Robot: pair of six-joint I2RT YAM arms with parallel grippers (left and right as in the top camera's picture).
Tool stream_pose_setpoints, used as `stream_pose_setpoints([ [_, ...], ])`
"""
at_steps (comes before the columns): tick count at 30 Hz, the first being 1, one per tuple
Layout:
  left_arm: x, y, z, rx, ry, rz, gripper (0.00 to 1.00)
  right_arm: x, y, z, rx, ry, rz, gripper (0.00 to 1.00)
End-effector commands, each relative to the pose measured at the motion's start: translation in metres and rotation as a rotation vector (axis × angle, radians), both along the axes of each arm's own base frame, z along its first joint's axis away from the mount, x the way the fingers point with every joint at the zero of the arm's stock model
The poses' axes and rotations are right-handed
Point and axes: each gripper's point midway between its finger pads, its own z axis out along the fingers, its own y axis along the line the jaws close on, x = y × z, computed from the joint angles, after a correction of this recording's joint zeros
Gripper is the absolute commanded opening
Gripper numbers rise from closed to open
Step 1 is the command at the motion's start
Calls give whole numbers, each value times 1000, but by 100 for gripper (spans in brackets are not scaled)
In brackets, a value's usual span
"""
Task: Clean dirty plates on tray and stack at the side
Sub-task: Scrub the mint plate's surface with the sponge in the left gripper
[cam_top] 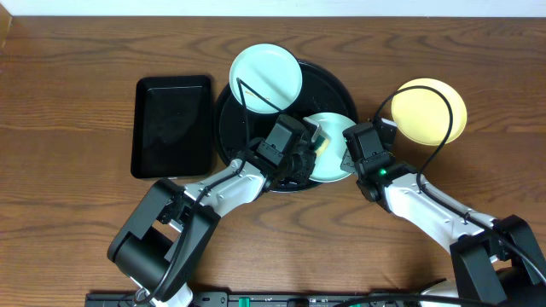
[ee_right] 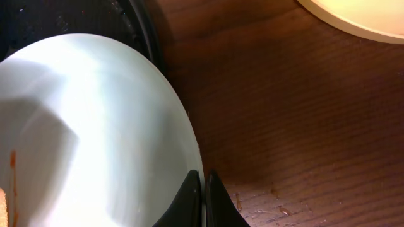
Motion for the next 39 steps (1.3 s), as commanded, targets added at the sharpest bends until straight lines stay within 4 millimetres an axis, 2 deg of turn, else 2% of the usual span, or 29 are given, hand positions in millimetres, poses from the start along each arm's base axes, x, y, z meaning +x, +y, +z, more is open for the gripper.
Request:
stream_pose_setpoints([
  [1,7,-3,2,0,-15,4,8,-4,-5,-6,-18,15,-8,1],
  [6,6,-2,-3,6,-7,5,8,-4,-5,-6,-18,15,-8,1],
  [13,5,-2,-20,24,18,4,8,-4,-5,-6,-18,16,-8,1],
  [23,11,-6,-16,2,-13,5,8,-5,-4,-7,-44,22,35,1],
  [32,13,-7,-36,11,-1,5,8,-5,-3,-7,-41,24,40,1],
  [39,23,-12,-27,-23,-49,10,8,-5,-3,-7,-44,25,47,1],
])
